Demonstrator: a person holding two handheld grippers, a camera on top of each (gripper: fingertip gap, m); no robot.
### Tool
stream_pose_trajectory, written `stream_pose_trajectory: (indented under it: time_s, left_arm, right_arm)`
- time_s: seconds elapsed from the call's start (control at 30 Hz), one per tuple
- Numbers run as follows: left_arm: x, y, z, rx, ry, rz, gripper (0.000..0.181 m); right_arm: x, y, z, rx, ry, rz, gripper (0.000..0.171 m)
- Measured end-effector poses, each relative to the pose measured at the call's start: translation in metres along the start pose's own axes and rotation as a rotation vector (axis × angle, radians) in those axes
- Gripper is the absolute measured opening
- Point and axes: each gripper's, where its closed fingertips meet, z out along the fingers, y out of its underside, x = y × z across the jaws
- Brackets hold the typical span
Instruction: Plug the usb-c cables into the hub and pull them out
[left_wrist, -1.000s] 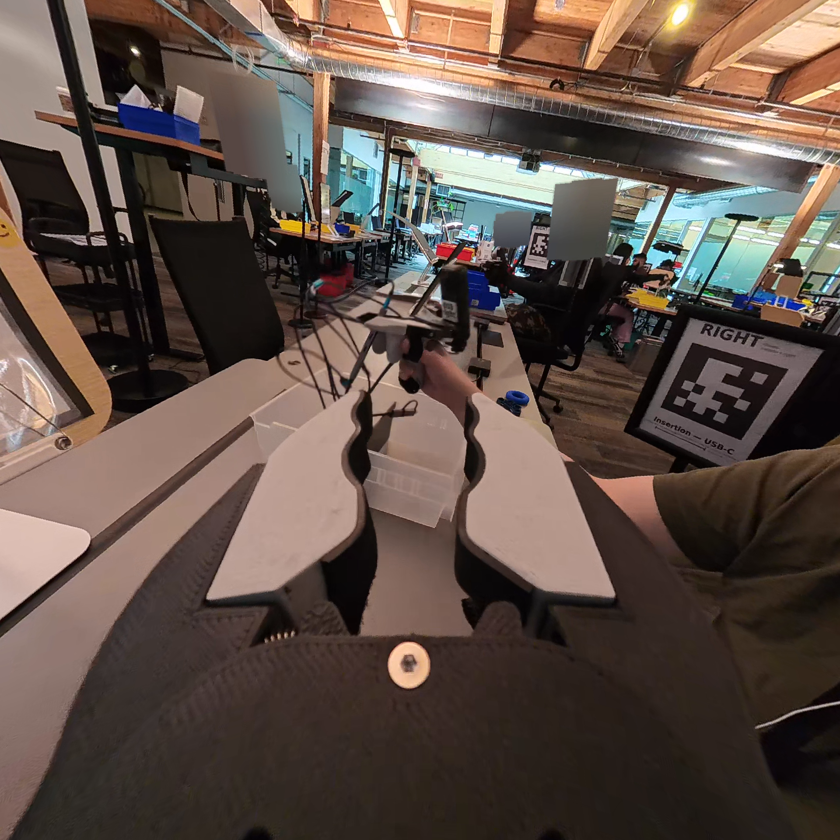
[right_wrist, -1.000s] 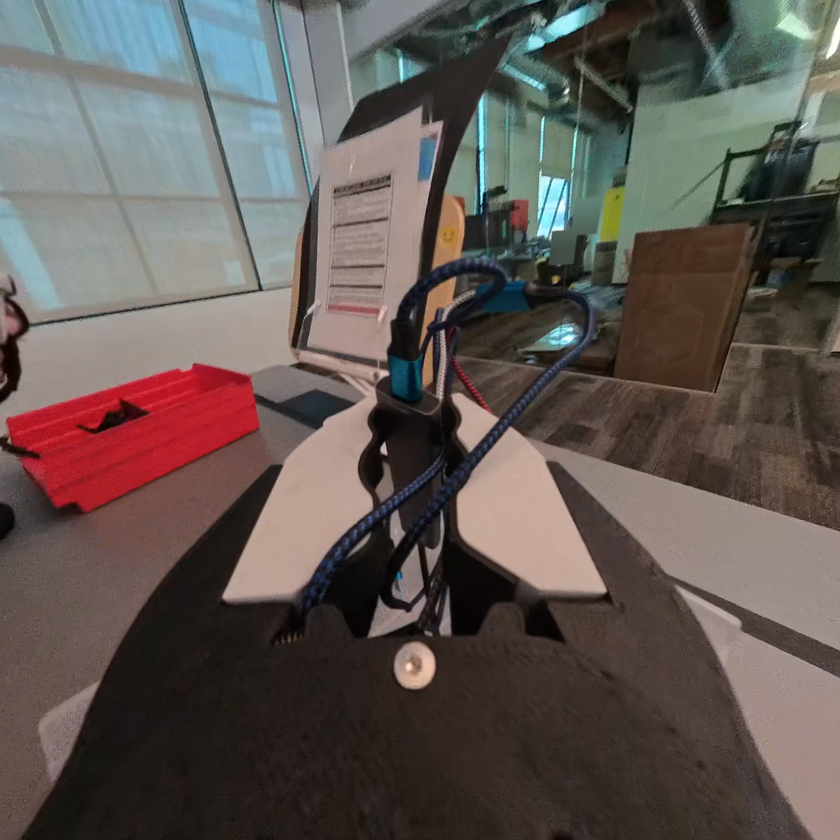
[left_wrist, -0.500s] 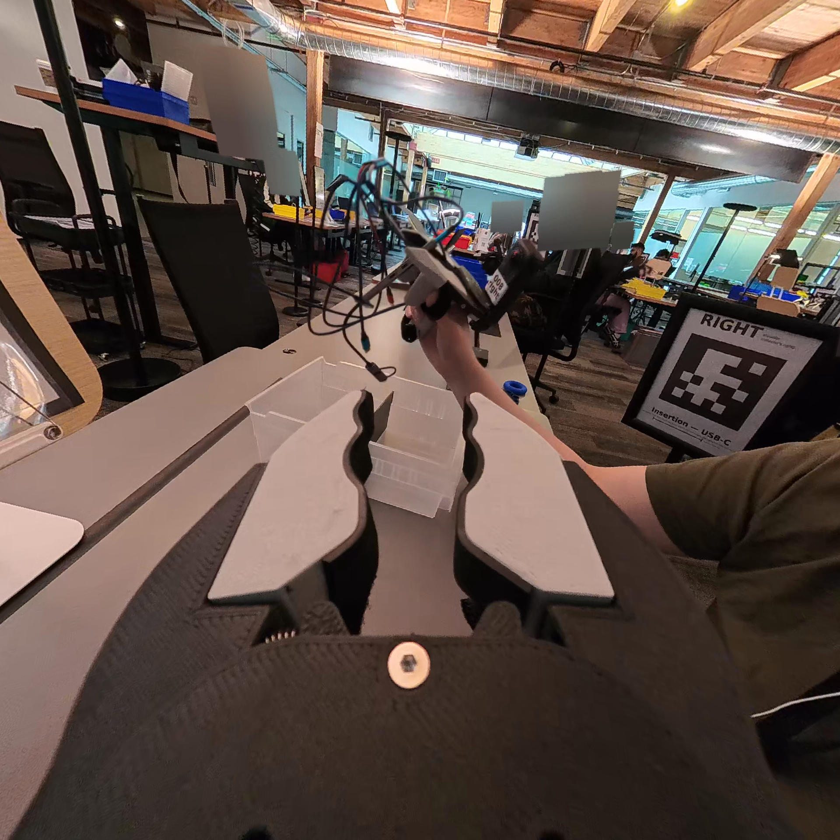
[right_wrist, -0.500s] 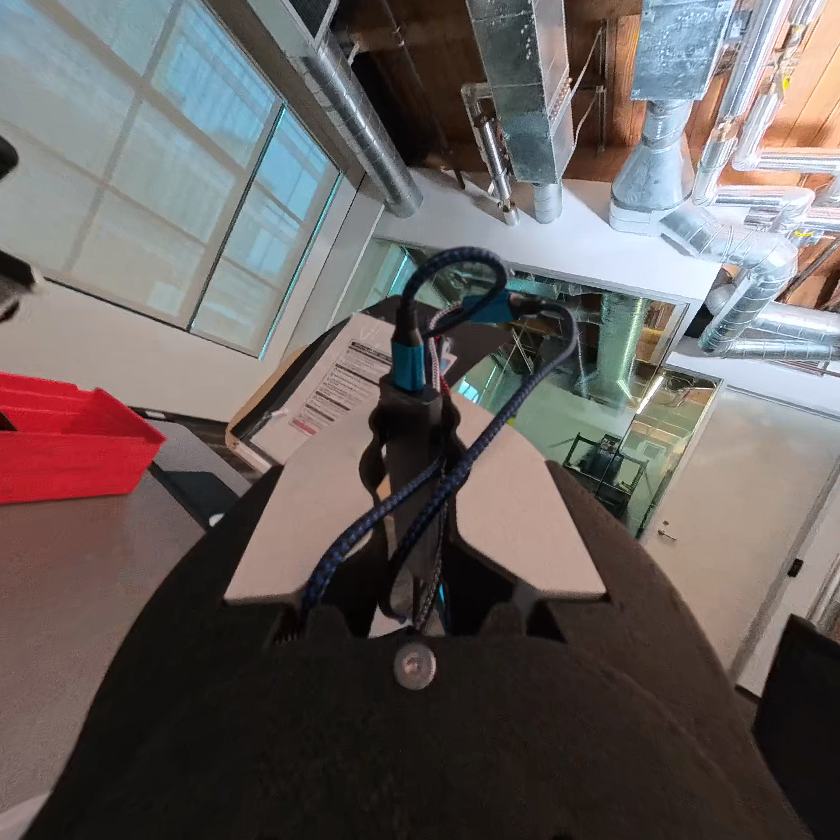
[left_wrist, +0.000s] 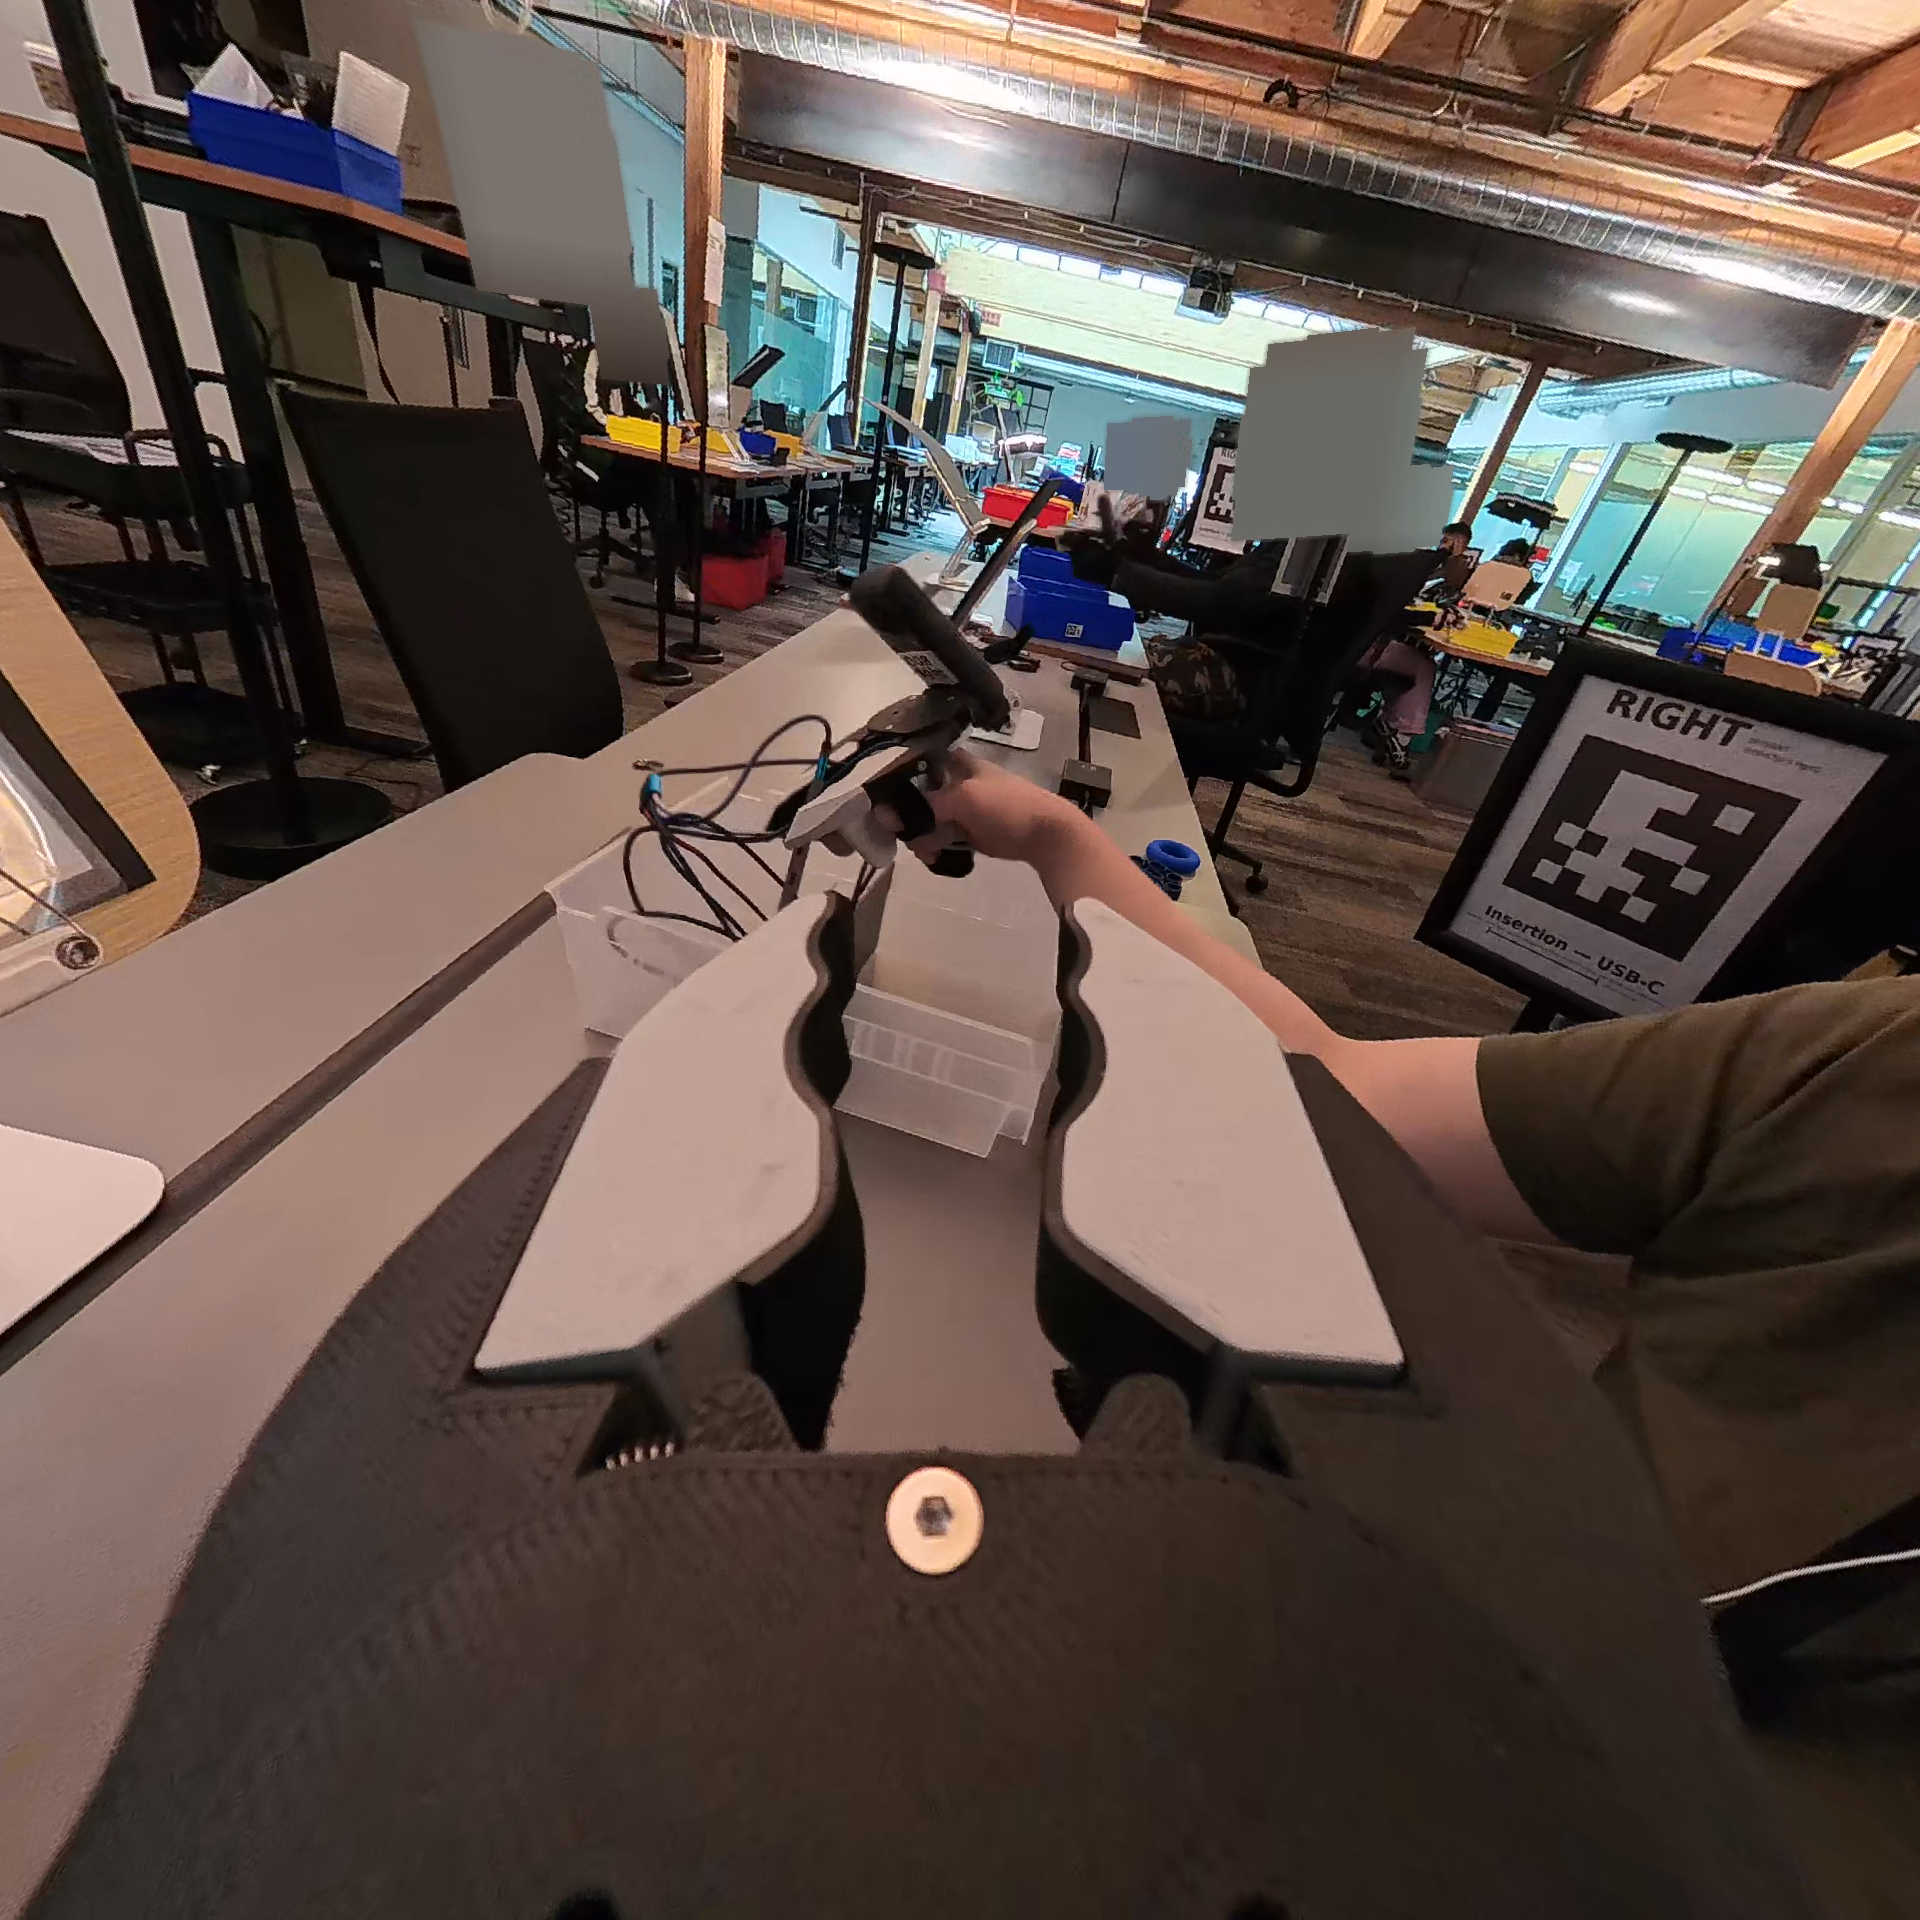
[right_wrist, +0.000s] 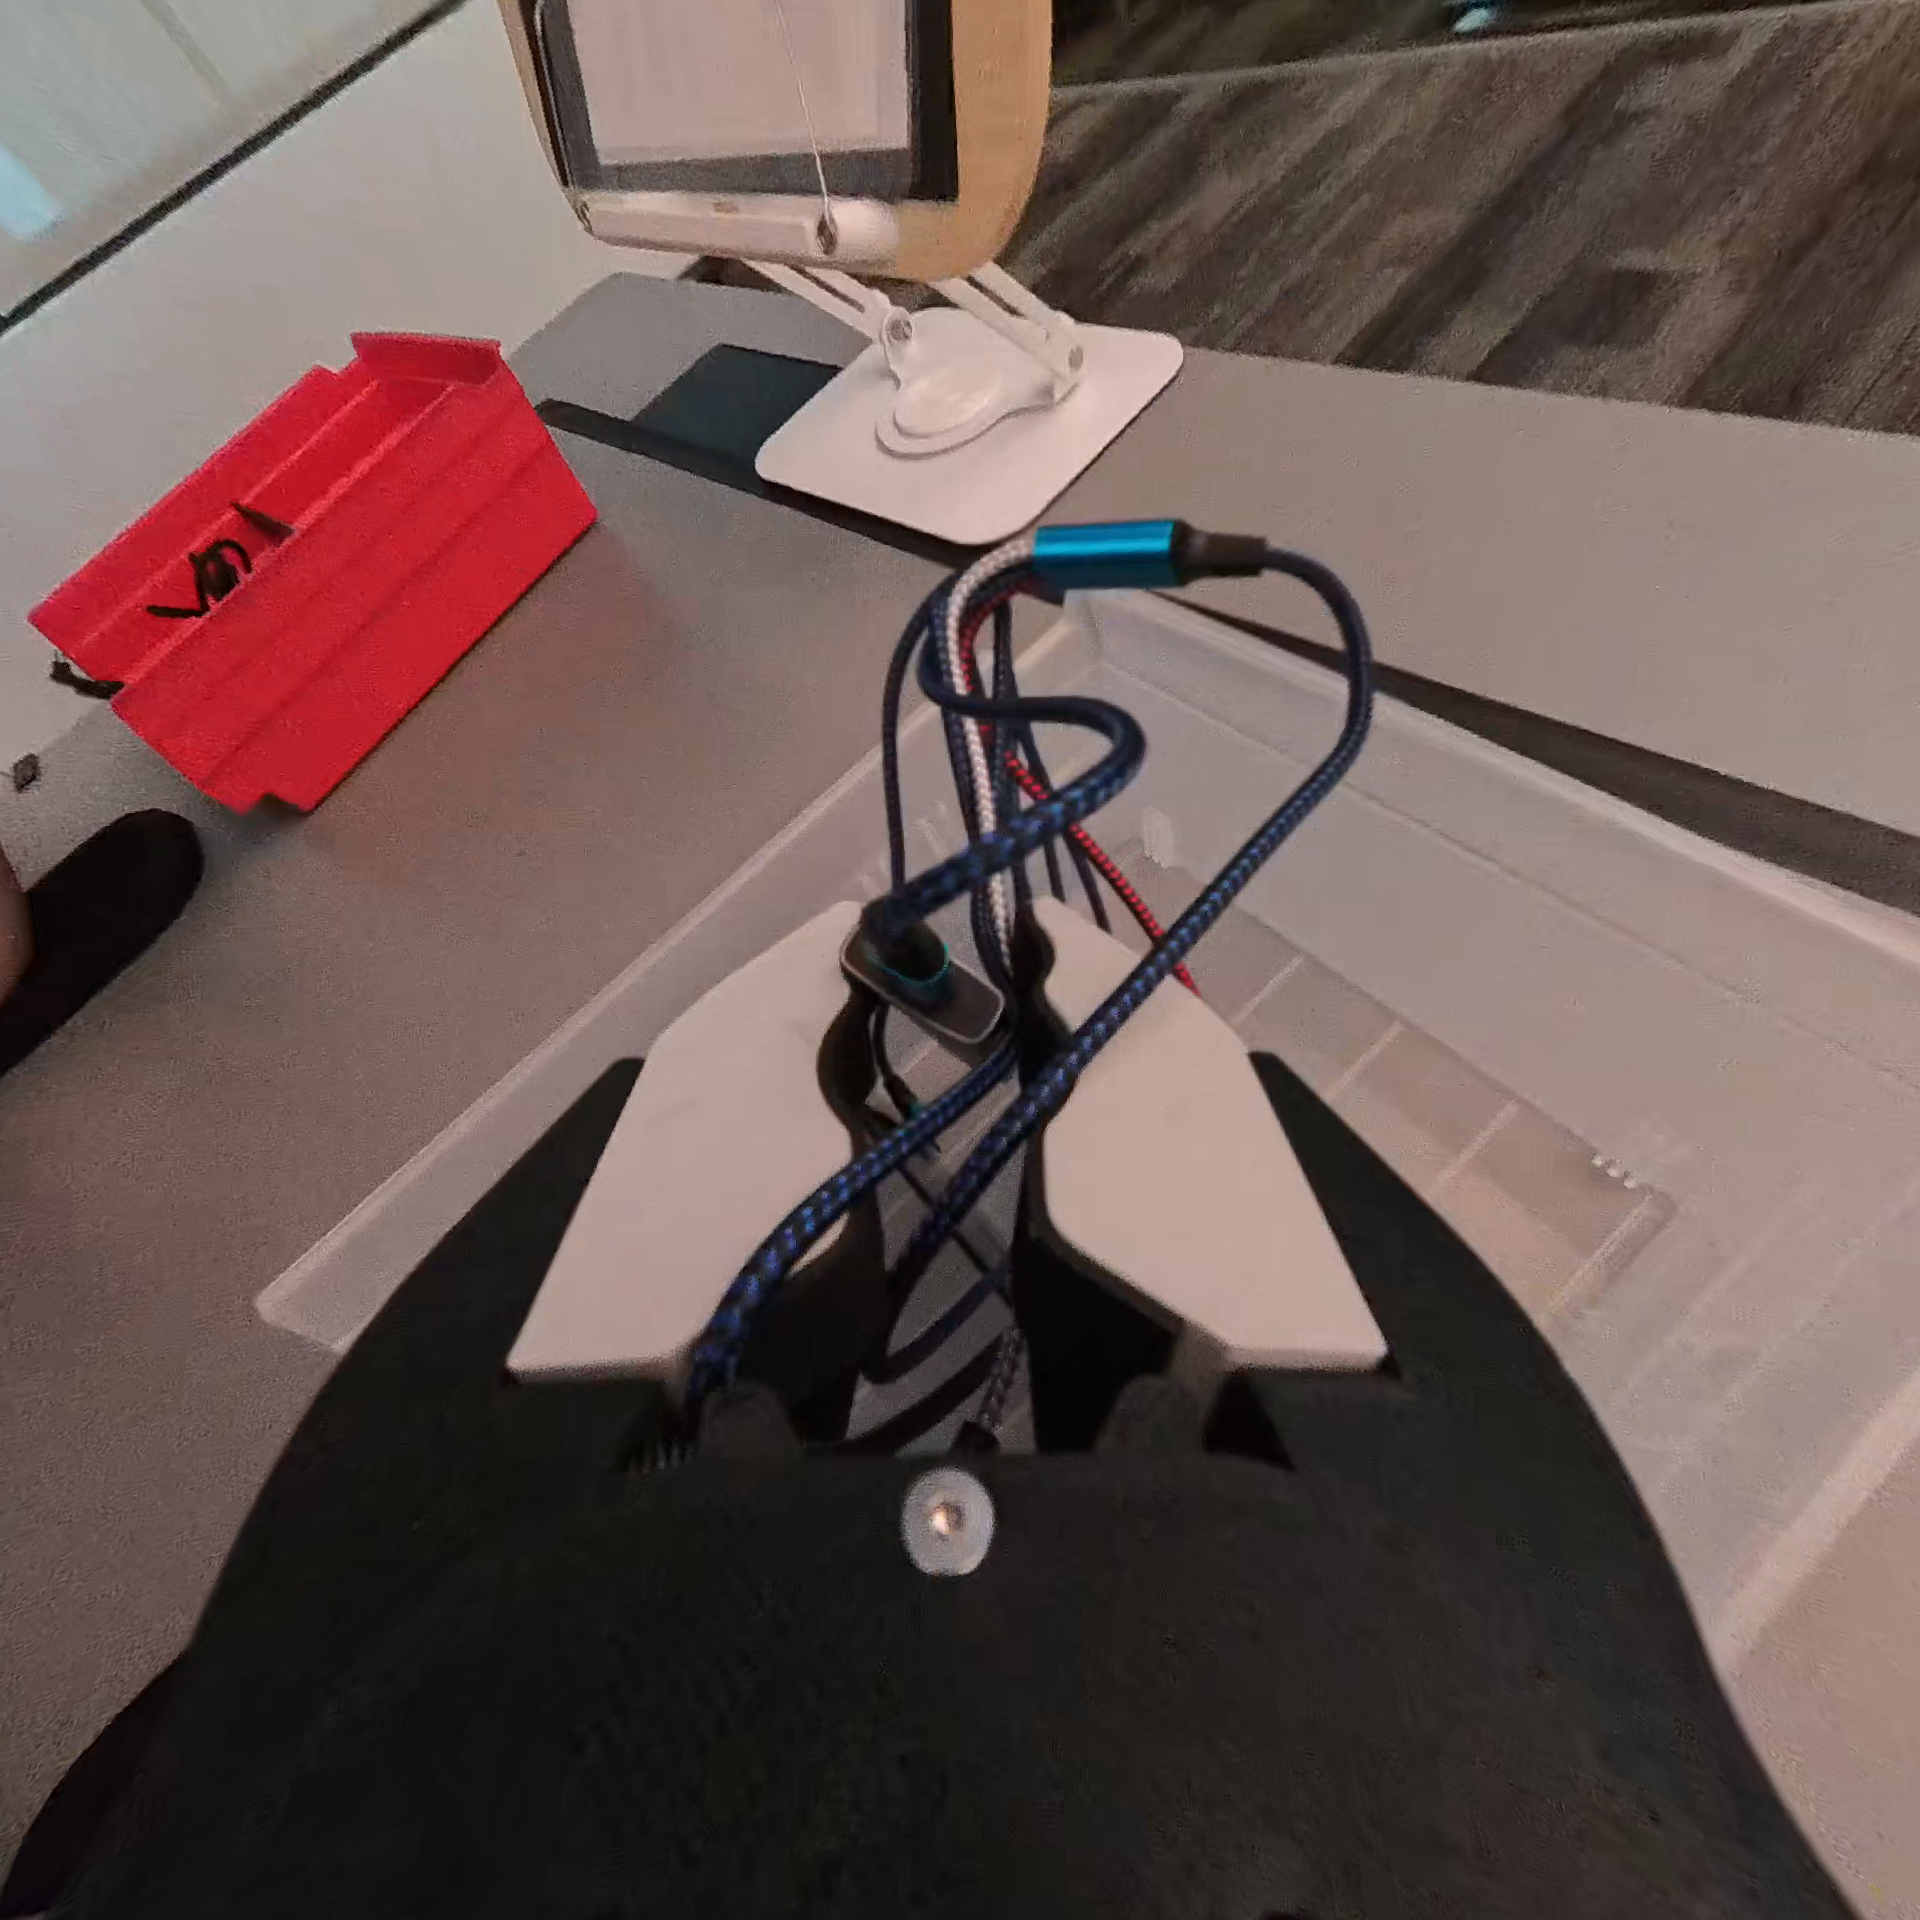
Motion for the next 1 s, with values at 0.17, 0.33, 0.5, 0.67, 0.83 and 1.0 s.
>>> stream_pose_trajectory:
  time_s: [0.17, 0.33, 0.5, 0.67, 0.83, 1.0]
  left_arm:
    - [0.002, 0.007, 0.006, -0.028, 0.007, 0.004, 0.036]
    - [0.002, 0.016, 0.012, -0.061, 0.017, -0.012, 0.037]
    - [0.0, 0.02, 0.014, -0.078, 0.02, -0.024, 0.038]
    - [0.0, 0.013, 0.007, -0.064, 0.017, -0.034, 0.04]
    - [-0.002, -0.002, -0.012, -0.058, -0.02, -0.016, 0.042]
    - [-0.031, -0.006, -0.077, -0.223, -0.283, 0.018, 0.043]
  right_arm:
    - [0.018, -0.001, 0.01, -0.043, 0.105, 0.071, 0.026]
    - [0.032, 0.004, 0.013, -0.03, 0.116, 0.209, 0.029]
    - [0.042, 0.012, -0.01, -0.011, 0.135, 0.256, 0.051]
    - [0.047, 0.01, -0.038, -0.055, 0.282, 0.26, 0.07]
    - [0.052, 0.001, -0.085, -0.02, 0.526, 0.265, 0.075]
    - [0.043, -0.032, -0.132, 0.086, 0.69, 0.152, 0.077]
